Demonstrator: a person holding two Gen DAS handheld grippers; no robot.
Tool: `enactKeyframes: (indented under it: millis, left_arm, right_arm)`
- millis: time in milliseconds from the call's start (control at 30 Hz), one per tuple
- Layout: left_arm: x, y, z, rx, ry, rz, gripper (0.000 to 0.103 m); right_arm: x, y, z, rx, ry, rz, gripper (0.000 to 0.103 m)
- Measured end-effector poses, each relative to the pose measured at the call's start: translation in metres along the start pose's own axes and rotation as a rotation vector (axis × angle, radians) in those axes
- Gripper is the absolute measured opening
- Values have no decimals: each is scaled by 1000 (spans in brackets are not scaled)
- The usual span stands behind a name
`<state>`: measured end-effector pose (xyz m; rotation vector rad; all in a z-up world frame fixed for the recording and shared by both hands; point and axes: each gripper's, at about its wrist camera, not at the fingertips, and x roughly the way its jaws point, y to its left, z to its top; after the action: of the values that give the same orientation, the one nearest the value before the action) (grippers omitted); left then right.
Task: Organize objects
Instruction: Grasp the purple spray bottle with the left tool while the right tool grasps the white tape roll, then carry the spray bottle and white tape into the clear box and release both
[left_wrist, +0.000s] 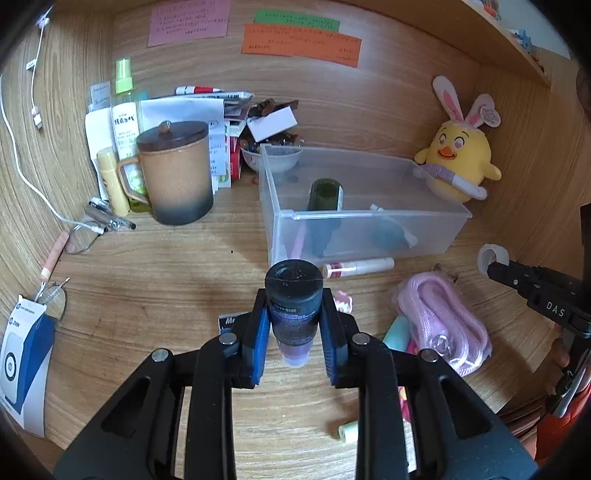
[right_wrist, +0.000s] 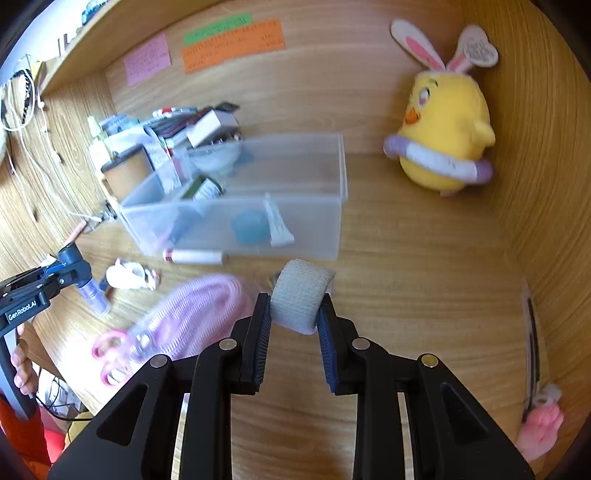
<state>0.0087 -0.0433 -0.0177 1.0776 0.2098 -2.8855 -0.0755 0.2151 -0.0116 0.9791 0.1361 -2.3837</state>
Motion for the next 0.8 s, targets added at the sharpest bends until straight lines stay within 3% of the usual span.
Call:
enactKeyframes:
  millis: [300, 467, 600, 800]
  left_arm:
    - [-13, -8, 40, 30, -101, -14, 25]
    - [-6, -10, 66, 45, -118, -11, 25]
    - [5, -9, 81, 42, -110, -20, 25]
    - [30, -11, 93, 51, -70, -28, 25]
  right_arm:
    - [-10, 13, 40, -25, -112, 16, 23]
    - [-5, 23, 63, -53, -143, 28, 23]
    - [9, 30, 79, -75, -140, 33, 23]
    - [45, 33, 91, -80, -68, 36, 23]
